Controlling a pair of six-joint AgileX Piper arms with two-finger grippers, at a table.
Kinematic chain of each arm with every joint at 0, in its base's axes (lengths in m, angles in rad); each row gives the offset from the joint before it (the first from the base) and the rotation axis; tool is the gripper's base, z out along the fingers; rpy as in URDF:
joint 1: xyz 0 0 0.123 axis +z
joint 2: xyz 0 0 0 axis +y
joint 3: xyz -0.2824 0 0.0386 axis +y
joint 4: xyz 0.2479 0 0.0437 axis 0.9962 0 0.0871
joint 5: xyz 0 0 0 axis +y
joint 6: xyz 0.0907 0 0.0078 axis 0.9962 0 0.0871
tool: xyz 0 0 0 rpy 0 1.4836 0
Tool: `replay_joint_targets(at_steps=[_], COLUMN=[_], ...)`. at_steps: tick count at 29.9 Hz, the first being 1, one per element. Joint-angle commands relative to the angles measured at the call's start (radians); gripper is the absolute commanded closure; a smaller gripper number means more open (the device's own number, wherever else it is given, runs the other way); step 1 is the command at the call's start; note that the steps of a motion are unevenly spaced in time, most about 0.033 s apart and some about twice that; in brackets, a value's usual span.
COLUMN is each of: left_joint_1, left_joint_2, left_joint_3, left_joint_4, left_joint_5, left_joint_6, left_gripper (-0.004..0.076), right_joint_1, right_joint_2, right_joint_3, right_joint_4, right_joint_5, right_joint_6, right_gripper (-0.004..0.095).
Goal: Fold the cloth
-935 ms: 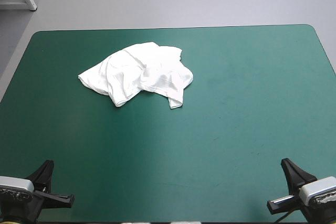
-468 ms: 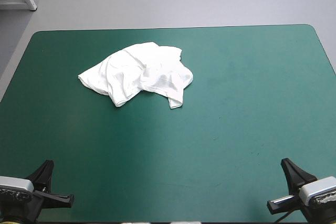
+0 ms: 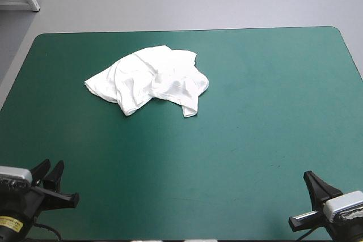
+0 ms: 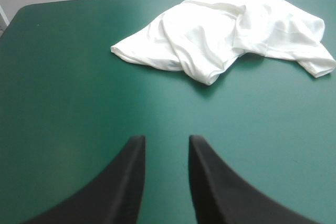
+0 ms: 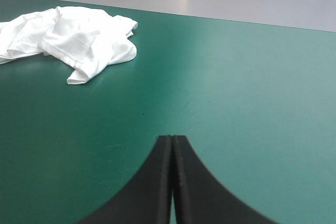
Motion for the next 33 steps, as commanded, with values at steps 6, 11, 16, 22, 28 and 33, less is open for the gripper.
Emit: replay_joint_targets(at_steps=[6, 11, 16, 22, 28, 33], left_joint_1=[-0.002, -0.002, -0.002, -0.002, -0.002, -0.011], left_joint_2=[0.42, 0.681, 0.903, 1.169, 1.386, 1.531], left_joint_3=[-0.215, -0.361, -0.545, -0.77, -0.896, -0.97], left_joint_4=[-0.148, -0.171, -0.201, -0.327, -0.442, -0.532], left_joint_5=[-0.065, -0.061, -0.078, -0.079, -0.099, -0.105], left_joint_6=[-0.018, 0.013, 0.066, 0.209, 0.283, 0.362], left_gripper=[0.0284, 0.0281, 0.0281, 0.0281, 0.0281, 0.0281], right_joint_1=[-0.007, -0.007, -0.007, -0.007, -0.007, -0.007], right_joint_2=[-0.001, -0.001, -0.001, -0.001, -0.001, -0.001], right_joint_3=[-0.021, -0.021, -0.021, -0.021, -0.021, -0.021], right_joint_4=[0.001, 0.001, 0.001, 0.001, 0.001, 0.001], right_joint_5=[-0.076, -0.076, -0.076, -0.076, -0.076, -0.076], right_joint_6=[-0.003, -0.003, -0.003, -0.003, -0.003, -0.003], right_gripper=[0.0925, 0.0923, 0.0923, 0.0897, 0.0721, 0.0688])
